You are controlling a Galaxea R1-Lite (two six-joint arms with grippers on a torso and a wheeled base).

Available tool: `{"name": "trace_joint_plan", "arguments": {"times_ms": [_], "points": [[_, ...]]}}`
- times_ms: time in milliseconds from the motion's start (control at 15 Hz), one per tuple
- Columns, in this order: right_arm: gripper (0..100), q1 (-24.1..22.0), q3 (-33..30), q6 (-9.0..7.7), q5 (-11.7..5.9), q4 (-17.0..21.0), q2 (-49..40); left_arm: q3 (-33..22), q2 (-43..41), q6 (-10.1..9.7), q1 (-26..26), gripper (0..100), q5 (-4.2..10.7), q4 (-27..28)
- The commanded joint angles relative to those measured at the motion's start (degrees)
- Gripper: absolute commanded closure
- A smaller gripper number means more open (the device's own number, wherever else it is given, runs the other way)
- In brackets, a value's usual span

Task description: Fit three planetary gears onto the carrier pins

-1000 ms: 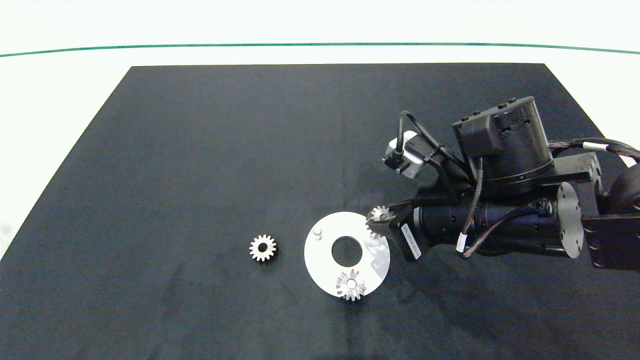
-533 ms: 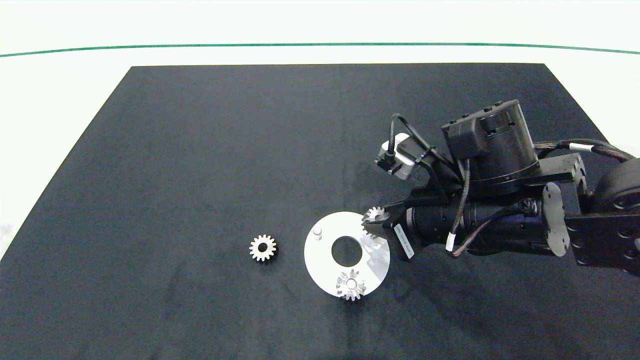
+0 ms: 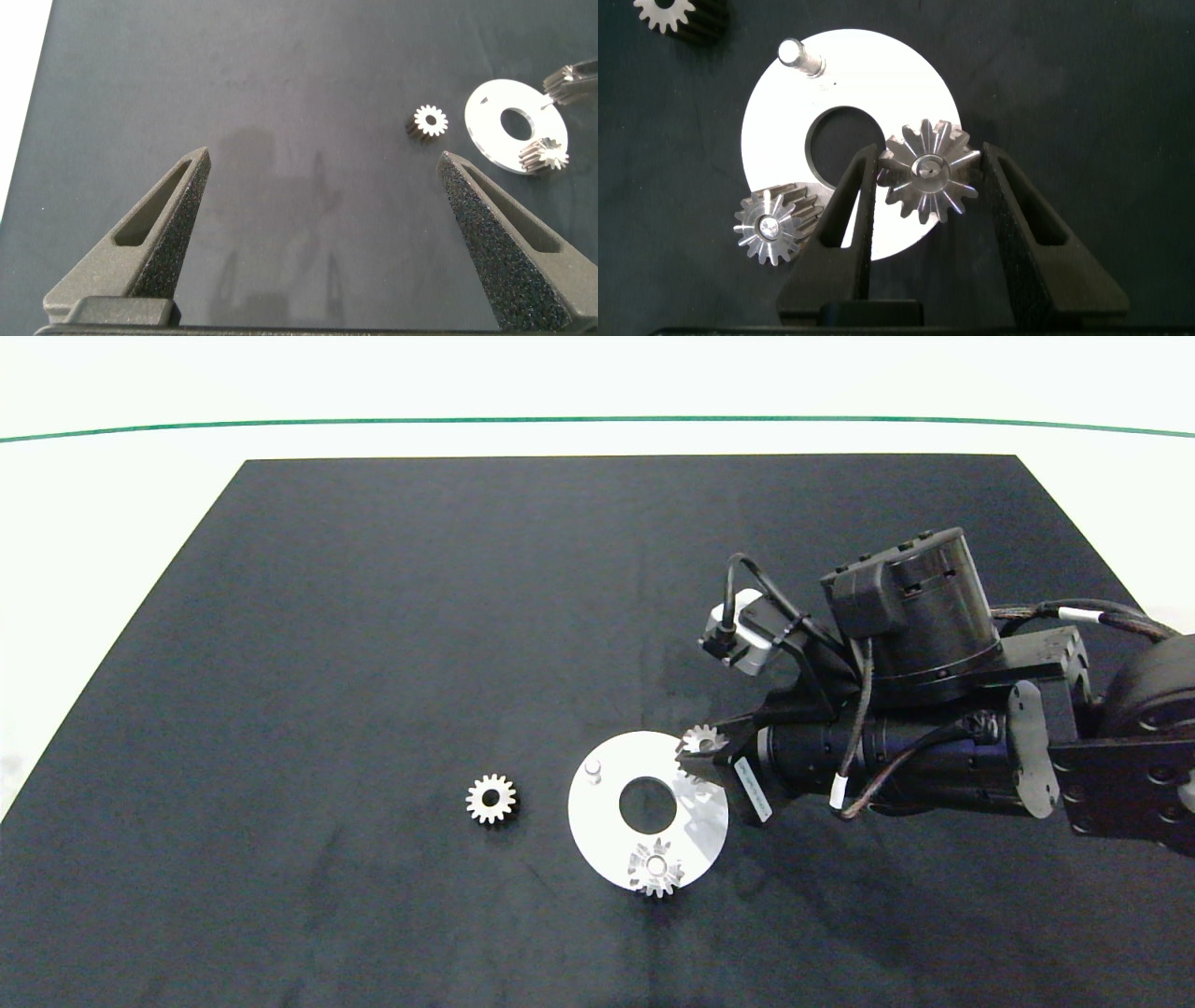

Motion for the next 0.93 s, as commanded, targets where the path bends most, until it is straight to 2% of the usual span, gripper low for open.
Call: {"name": "trace_joint_plan", "arguments": {"times_ms": [67, 933], "points": [[100, 0.0, 0.4, -0.01, -0.02, 0.2, 0.0, 0.1, 0.1, -0.47, -0.1, 0, -0.03, 0.1], [100, -0.3, 1.1, -0.01, -0.02, -0.4, 0.6, 0.1, 0.2, -0.73, -0.6, 0, -0.03, 0.1]]}}
